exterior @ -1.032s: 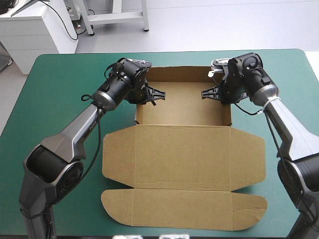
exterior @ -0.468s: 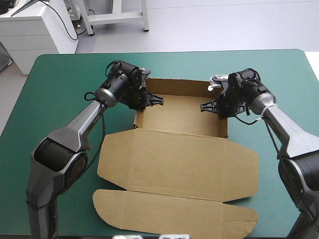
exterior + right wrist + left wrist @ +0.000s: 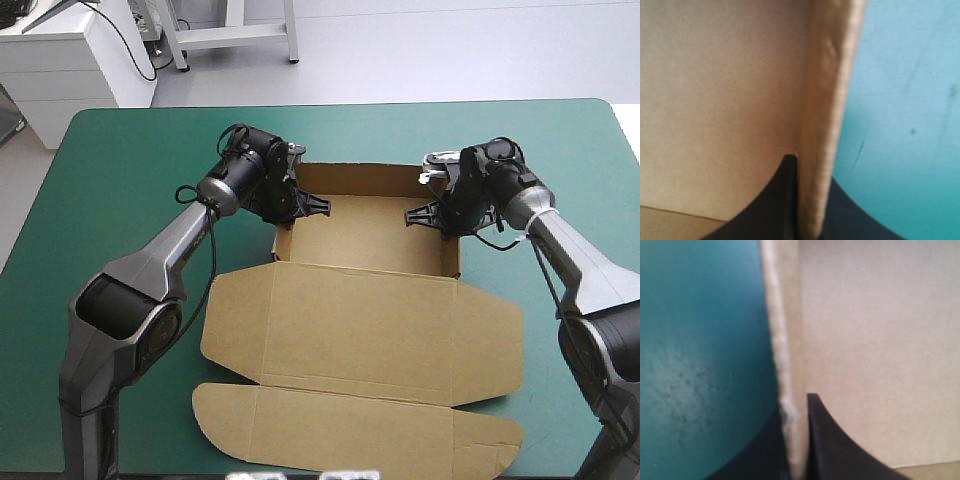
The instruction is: Fold the box
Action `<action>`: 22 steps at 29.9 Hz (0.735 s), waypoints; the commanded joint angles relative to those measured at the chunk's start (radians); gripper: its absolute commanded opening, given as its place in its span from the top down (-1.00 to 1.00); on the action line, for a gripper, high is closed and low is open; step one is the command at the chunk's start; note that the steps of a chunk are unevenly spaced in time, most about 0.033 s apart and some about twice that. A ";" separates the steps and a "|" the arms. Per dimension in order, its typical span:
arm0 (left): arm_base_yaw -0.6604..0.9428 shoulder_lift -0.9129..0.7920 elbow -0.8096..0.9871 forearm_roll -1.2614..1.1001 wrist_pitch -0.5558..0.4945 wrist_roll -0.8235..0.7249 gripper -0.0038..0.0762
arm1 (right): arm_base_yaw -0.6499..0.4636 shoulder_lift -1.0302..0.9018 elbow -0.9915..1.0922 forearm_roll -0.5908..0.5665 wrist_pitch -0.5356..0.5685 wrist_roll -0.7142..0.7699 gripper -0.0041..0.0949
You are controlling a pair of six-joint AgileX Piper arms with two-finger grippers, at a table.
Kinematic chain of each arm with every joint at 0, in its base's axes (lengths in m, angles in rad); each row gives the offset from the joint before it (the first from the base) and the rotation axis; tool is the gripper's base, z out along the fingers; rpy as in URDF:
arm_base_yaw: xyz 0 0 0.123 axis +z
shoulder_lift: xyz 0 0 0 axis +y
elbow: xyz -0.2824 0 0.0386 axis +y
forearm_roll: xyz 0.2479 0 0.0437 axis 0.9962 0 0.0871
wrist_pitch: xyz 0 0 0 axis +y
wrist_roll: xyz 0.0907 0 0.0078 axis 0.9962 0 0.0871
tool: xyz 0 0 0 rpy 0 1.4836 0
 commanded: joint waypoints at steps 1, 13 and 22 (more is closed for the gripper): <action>-0.005 -0.056 -0.035 -0.015 0.037 0.017 0.92 | 0.005 -0.049 -0.023 0.041 -0.023 -0.069 0.95; -0.005 -0.056 -0.035 0.000 0.037 0.045 -0.31 | 0.005 -0.049 -0.023 0.037 -0.026 -0.014 -0.20; -0.005 -0.056 -0.079 0.110 0.037 0.089 -0.58 | 0.001 -0.049 -0.122 -0.033 -0.033 0.067 -0.50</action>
